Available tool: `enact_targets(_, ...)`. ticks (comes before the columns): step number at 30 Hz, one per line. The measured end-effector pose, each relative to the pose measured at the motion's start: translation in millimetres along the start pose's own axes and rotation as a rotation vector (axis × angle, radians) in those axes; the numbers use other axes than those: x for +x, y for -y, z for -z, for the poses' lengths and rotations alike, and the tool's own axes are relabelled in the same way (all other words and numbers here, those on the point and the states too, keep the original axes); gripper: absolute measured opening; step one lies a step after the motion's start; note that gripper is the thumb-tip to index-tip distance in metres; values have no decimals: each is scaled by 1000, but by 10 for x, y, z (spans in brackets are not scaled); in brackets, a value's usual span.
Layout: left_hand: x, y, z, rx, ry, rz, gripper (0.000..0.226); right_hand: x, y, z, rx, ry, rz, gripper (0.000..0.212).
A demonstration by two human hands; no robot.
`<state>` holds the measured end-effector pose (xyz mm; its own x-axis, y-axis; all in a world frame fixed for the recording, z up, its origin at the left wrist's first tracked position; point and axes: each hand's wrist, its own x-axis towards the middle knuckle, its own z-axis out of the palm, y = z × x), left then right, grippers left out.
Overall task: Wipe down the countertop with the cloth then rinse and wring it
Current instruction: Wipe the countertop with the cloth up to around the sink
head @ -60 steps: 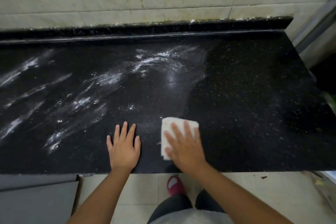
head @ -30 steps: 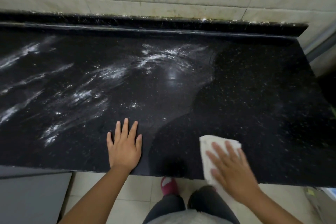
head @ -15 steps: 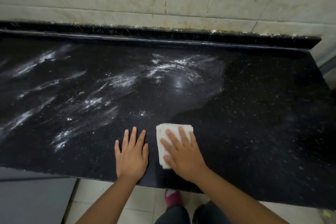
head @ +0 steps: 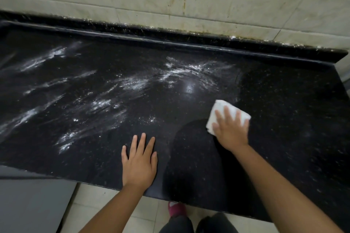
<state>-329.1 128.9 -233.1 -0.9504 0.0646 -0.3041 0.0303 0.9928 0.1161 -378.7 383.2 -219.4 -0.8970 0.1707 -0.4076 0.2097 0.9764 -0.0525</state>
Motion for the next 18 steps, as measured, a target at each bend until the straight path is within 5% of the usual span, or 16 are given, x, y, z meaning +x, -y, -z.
enact_targets(2,10,2,1,-30,-38,-10,52,-15,415,-89,-22,-7,182,86)
enact_targets(5,19,13,-45,-50,-85,-27,50,-336,768,-399,-128,-120,377,55)
enact_targets(10,41,24,-55,-57,-73,-13,58,-851,144,-704,-176,-157,579,49)
enact_targets(14,54,30,-80,-55,-95,-9,67,-626,-571,-493,-139,-154,275,50)
enact_targets(18,75,-17,-74,-52,-124,-5,50,-28,-665,-32,79,-106,-143,52)
